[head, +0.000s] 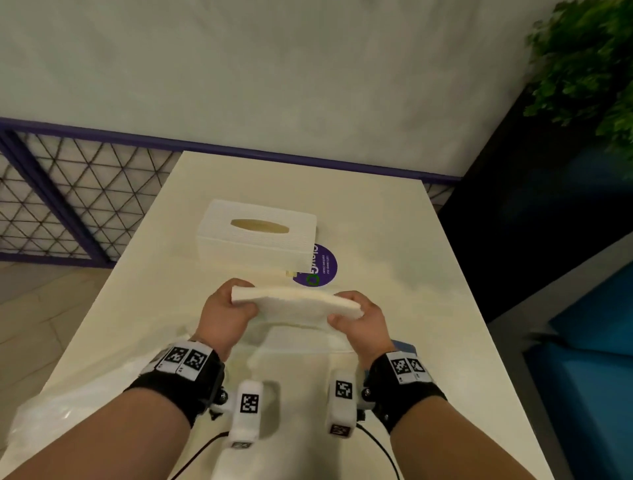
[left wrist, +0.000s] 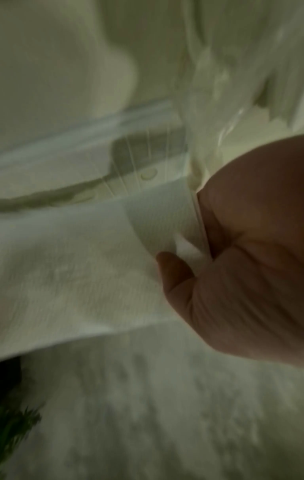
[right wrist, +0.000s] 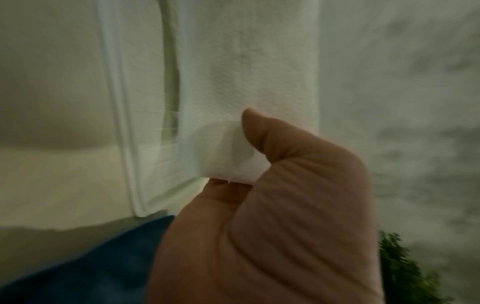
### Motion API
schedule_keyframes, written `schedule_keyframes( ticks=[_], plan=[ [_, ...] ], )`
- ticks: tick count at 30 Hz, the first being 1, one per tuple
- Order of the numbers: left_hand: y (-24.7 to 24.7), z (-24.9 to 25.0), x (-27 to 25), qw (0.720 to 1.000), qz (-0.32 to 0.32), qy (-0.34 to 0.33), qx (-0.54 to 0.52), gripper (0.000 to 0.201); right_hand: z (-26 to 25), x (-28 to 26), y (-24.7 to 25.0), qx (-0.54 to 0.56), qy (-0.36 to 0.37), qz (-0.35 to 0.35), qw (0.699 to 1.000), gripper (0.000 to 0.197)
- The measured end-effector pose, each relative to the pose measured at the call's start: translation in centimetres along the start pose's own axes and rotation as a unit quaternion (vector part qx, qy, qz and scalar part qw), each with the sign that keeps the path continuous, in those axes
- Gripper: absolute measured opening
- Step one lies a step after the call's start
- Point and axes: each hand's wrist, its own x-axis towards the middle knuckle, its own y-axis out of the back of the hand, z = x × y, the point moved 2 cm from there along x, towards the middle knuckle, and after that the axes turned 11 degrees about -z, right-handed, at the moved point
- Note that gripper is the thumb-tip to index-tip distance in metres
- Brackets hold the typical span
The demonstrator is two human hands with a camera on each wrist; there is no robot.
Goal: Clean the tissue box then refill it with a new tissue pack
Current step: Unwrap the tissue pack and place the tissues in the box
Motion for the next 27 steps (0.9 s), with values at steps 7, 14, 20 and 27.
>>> schedule_keyframes(
  ticks=[7, 14, 20, 27],
  plan=[
    [-0.4, -2.8, 0.2, 0.997, 0.033, 0.037, 0.063, 0.036, 2.8, 1.6, -0.8, -0.047, -0.033, 0.034, 0.998, 0.039],
    [1.0, -1.4, 1.3, 0.987, 0.031, 0.001, 0.158, 0.039, 1.1, 3.0, 0.4, -0.057, -0.024, 0.034, 0.997, 0.044],
    [1.8, -1.3, 2.7, 0.98, 0.012, 0.06, 0.187, 0.053, 1.3, 4.5, 1.3, -0.039, -0.098, 0.022, 0.994, 0.063],
    [2.4, -1.3, 2.2, 0.959, 0.009, 0.096, 0.267, 0.055, 1.6, 4.4, 0.8, -0.188, -0.148, 0.002, 0.971, 0.06]
  ],
)
